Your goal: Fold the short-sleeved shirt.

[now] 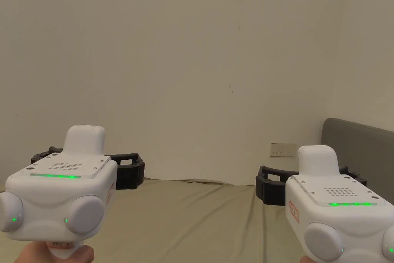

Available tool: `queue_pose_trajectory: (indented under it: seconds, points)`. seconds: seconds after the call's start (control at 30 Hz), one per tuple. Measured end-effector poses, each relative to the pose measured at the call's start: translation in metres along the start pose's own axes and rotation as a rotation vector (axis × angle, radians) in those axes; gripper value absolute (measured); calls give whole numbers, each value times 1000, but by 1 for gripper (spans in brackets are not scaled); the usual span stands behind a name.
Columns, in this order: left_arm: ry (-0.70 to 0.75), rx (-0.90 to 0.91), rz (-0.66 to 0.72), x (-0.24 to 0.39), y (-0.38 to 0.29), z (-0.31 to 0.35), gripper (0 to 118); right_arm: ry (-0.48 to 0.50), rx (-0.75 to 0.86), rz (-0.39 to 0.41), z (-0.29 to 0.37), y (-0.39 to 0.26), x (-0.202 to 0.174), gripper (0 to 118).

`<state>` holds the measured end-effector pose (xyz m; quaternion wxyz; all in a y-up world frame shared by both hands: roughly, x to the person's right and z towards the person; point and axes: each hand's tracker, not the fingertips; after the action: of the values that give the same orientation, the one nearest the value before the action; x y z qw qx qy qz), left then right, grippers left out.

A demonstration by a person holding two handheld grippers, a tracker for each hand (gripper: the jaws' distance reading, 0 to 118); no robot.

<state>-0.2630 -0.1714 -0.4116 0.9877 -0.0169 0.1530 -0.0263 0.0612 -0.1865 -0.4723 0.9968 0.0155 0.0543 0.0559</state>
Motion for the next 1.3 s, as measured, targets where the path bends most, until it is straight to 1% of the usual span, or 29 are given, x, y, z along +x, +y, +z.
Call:
queue_pose_trajectory:
  seconds: [0.6,0.67,0.7,0.73,0.77,0.8,0.83,0.87,0.9,0.93,0.97,1.0,1.03,1.07,1.13,1.2,1.23,1.3]
  points:
    - [-10,3,4,2,1,1,118,20,-7,-13,-1,-3,3,118]
    - [-2,16,-10,2,-2,3,118,4,-11,0,1,-6,2,118]
    - [8,42,-44,4,-4,6,107,-4,-6,17,3,-9,1,115]
    - [36,56,-100,8,-5,9,73,-30,7,57,6,-11,-1,97]
    - [87,66,-140,13,-7,8,17,-61,19,102,6,-14,-4,57]
    - [114,46,-157,16,-9,5,0,-103,1,119,3,-18,-6,3]
    - [77,51,-123,14,-11,6,0,-125,-3,124,3,-21,-6,3]
    - [-27,-4,-88,11,-11,5,0,-18,-11,80,4,-24,1,3]
    - [-100,-29,-36,7,-12,4,0,69,-49,35,3,-25,5,3]
    - [-114,-29,-11,3,-13,4,0,96,-71,9,2,-27,7,3]
    - [-74,-24,-28,4,-15,4,0,90,-74,2,1,-30,6,3]
    - [-32,-29,-59,8,-17,4,0,75,-68,24,1,-33,4,3]
    - [-32,-29,-86,10,-20,4,0,70,-72,41,1,-34,1,3]
    - [-37,-33,-84,8,-22,4,0,73,-75,58,1,-36,-1,3]
    - [-29,-43,-75,5,-28,5,0,85,-73,65,3,-38,-4,3]
    - [-8,-51,-66,-4,-33,8,0,116,-77,57,2,-39,-13,3]
    - [20,-64,-67,-10,-38,11,0,152,-78,52,2,-40,-17,3]
    - [81,-93,-76,-29,-52,23,0,195,-87,51,2,-42,-34,3]
